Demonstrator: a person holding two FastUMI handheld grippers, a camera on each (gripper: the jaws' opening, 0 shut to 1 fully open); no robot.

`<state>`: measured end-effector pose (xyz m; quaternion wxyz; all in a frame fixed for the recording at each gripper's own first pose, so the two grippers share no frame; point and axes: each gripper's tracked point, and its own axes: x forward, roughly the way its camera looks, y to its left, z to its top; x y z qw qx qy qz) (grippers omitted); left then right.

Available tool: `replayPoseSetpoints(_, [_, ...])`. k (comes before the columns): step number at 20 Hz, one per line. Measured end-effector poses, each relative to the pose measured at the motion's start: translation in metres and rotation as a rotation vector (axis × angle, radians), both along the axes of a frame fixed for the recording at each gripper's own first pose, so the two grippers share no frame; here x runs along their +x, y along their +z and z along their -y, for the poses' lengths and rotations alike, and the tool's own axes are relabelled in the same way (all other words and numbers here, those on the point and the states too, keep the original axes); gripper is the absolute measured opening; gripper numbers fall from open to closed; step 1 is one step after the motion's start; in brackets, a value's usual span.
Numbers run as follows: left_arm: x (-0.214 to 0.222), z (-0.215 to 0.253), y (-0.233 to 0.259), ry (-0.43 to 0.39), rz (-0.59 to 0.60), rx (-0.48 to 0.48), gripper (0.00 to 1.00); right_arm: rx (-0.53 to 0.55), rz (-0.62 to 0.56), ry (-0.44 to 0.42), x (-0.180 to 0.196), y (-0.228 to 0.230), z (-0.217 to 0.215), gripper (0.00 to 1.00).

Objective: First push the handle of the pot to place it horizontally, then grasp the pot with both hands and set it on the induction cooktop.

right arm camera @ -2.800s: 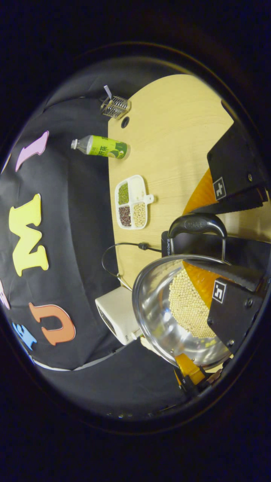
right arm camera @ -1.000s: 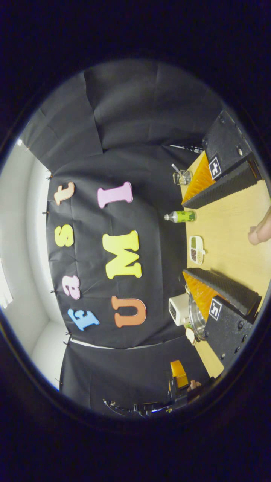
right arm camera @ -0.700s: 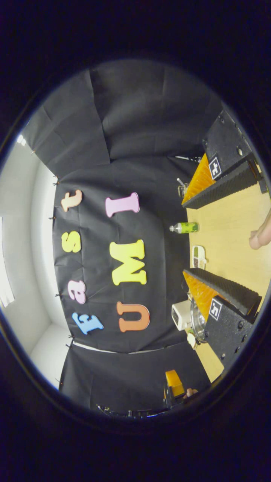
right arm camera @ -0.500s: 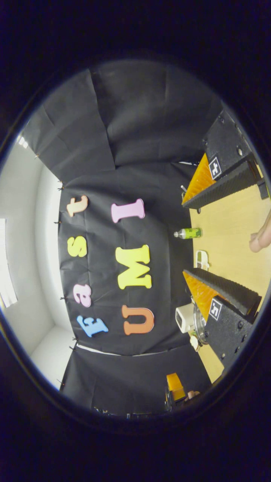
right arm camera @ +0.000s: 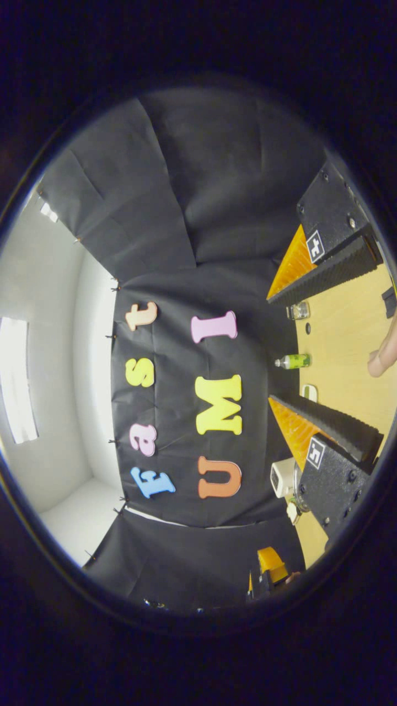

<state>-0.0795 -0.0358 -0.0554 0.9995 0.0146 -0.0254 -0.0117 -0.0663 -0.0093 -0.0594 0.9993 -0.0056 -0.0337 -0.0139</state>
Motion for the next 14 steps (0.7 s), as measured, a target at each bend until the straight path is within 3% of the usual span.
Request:
replayPoseSetpoints(4, [-0.013, 0.003, 0.009, -0.035, 0.017, -0.022, 0.96, 0.009, 0.020, -0.003, 0.000, 0.002, 0.002, 0.96])
replayPoseSetpoints(5, [-0.006, -0.002, 0.008, -0.039, 0.019, -0.022, 0.88, 0.022, 0.021, 0.007, 0.000, 0.000, -0.002, 0.96])
replayPoseSetpoints(6, [-0.006, -0.002, 0.007, -0.040, 0.019, -0.018, 0.96, 0.033, 0.017, 0.024, 0.001, -0.002, -0.006, 0.96])
replayPoseSetpoints(9, [-0.008, -0.007, 0.006, -0.032, 0.008, 0.000, 0.96, 0.032, 0.004, 0.043, 0.006, -0.009, -0.007, 0.96])
replayPoseSetpoints(10, [-0.009, -0.008, 0.006, -0.027, 0.012, 0.007, 0.87, 0.027, 0.003, 0.032, 0.007, -0.010, -0.005, 0.96])
replayPoseSetpoints(11, [-0.010, -0.010, 0.007, -0.022, 0.014, 0.010, 0.96, 0.022, 0.000, 0.023, 0.008, -0.013, -0.003, 0.96])
replayPoseSetpoints(14, [-0.008, -0.015, 0.006, -0.007, 0.015, 0.004, 0.95, 0.028, -0.027, 0.034, 0.013, -0.025, -0.005, 0.96])
